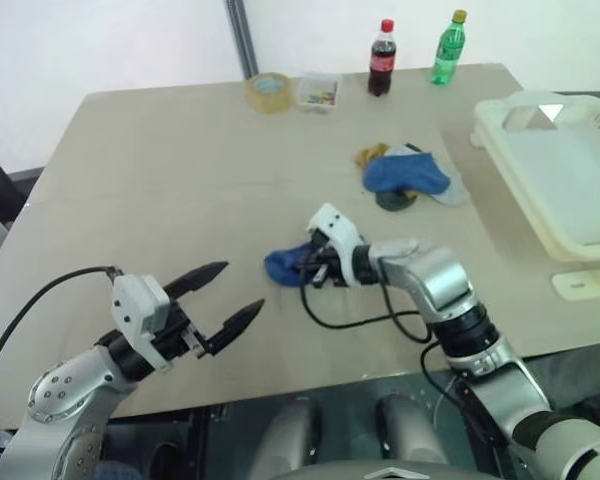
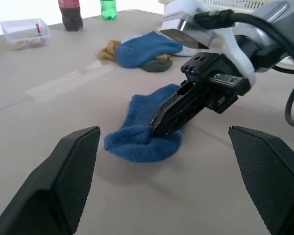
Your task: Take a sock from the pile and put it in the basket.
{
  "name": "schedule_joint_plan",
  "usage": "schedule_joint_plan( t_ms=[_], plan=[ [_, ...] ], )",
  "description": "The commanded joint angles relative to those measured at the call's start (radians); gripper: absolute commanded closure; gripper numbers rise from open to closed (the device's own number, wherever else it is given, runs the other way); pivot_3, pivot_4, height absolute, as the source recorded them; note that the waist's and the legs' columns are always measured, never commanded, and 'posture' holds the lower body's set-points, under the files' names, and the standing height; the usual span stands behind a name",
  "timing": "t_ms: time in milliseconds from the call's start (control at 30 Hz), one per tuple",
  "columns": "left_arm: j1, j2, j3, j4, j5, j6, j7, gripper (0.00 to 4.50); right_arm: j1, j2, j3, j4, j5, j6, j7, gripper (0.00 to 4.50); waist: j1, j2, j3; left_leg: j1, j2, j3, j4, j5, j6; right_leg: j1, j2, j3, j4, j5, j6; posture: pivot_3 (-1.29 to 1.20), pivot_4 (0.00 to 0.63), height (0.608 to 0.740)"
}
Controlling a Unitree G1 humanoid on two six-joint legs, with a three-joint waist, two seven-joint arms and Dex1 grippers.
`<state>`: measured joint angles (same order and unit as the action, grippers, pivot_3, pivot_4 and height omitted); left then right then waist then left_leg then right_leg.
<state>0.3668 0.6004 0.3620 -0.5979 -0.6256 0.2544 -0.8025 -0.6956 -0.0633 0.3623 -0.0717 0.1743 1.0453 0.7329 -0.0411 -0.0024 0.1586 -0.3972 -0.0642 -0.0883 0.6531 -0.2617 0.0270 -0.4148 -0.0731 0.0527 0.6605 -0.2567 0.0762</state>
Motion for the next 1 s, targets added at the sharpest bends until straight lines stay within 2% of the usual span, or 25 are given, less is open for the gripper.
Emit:
schedule_joint_plan(
  t_ms=[33, 133, 233, 267, 400, 500, 633, 767, 867, 1000],
  plan=[
    [0.008, 0.002, 0.018, -0.041, -0.016, -0.006, 0.005, 0.0, -0.014, 0.04, 0.035, -0.031, 0.023, 0.007, -0.033, 4.47, 0.0, 0.0, 0.0, 0.0, 0.0, 0.0, 0.0, 0.0, 0.0, 0.0, 0.0, 0.0, 0.0, 0.0, 0.0, 0.0, 0.15, 0.74],
    [0.008, 0.006, 0.019, -0.042, -0.019, -0.005, 0.004, 0.0, -0.016, 0.074, 0.055, -0.016, 0.019, -0.008, -0.065, 3.86, 0.0, 0.0, 0.0, 0.0, 0.001, 0.0, 0.0, 0.0, 0.0, 0.0, 0.0, 0.0, 0.0, 0.0, 0.0, 0.0, 0.15, 0.74],
    [0.007, 0.01, 0.023, -0.042, -0.023, -0.002, 0.002, 0.0, -0.023, 0.106, 0.012, -0.04, 0.044, -0.004, -0.095, 2.57, -0.001, 0.0, 0.0, 0.0, 0.0, 0.0, 0.0, 0.0, -0.001, 0.0, 0.0, 0.0, 0.0, 0.0, 0.0, 0.0, 0.15, 0.74],
    [0.007, 0.011, 0.025, -0.042, -0.024, -0.001, 0.002, 0.0, -0.031, 0.103, -0.008, -0.046, 0.051, 0.004, -0.1, 2.27, -0.001, 0.0, 0.0, 0.0, 0.0, 0.0, 0.0, 0.0, -0.001, 0.0, 0.001, 0.0, 0.0, 0.0, 0.0, 0.0, 0.15, 0.74],
    [0.008, 0.012, 0.027, -0.039, -0.025, 0.0, 0.0, 0.0, -0.076, 0.021, -0.079, -0.068, 0.078, 0.008, -0.083, 2.27, 0.005, 0.0, 0.0, 0.0, 0.0, 0.0, 0.0, 0.0, 0.0, 0.0, 0.0, -0.001, 0.0, 0.0, 0.0, 0.0, 0.15, 0.74],
    [-0.005, 0.012, 0.018, -0.033, -0.022, 0.001, 0.002, 0.0, -0.142, -0.048, -0.146, 0.035, 0.047, -0.07, -0.119, 2.27, 0.003, 0.0, 0.0, 0.0, -0.001, -0.001, 0.0, 0.0, 0.0, 0.0, 0.0, -0.001, 0.0, 0.0, 0.0, 0.0, 0.15, 0.74],
    [-0.026, 0.011, 0.007, -0.023, -0.018, 0.003, 0.003, 0.0, -0.247, -0.123, -0.183, 0.332, -0.039, -0.314, -0.17, 2.27, -0.002, 0.0, 0.0, 0.001, 0.0, 0.0, 0.0, 0.0, -0.001, 0.0, 0.001, 0.0, 0.0, 0.0, 0.0, 0.0, 0.15, 0.74],
    [-0.035, 0.013, 0.01, -0.015, -0.017, 0.011, 0.005, 0.0, -0.39, -0.141, -0.251, 0.689, -0.073, -0.579, -0.21, 2.27, -0.006, 0.0, 0.0, 0.0, 0.0, 0.002, -0.001, 0.001, -0.001, 0.0, 0.001, 0.001, 0.0, 0.0, 0.0, 0.0, 0.15, 0.74],
    [-0.032, 0.015, 0.014, -0.01, -0.009, 0.017, 0.008, 0.0, -0.479, -0.145, -0.272, 0.934, -0.106, -0.728, -0.245, 2.27, -0.008, -0.001, 0.001, -0.001, 0.0, 0.004, -0.002, 0.001, -0.001, -0.002, 0.001, 0.003, 0.0, 0.0, 0.0, 0.0, 0.15, 0.74],
    [-0.033, 0.011, 0.008, -0.013, -0.001, 0.018, 0.012, 0.0, -0.537, -0.138, -0.277, 1.157, -0.149, -0.853, -0.273, 2.27, -0.011, -0.001, 0.0, -0.001, 0.0, 0.004, -0.003, 0.001, -0.001, -0.002, 0.001, 0.003, -0.001, 0.0, 0.0, 0.0, 0.15, 0.74]
  ],
)
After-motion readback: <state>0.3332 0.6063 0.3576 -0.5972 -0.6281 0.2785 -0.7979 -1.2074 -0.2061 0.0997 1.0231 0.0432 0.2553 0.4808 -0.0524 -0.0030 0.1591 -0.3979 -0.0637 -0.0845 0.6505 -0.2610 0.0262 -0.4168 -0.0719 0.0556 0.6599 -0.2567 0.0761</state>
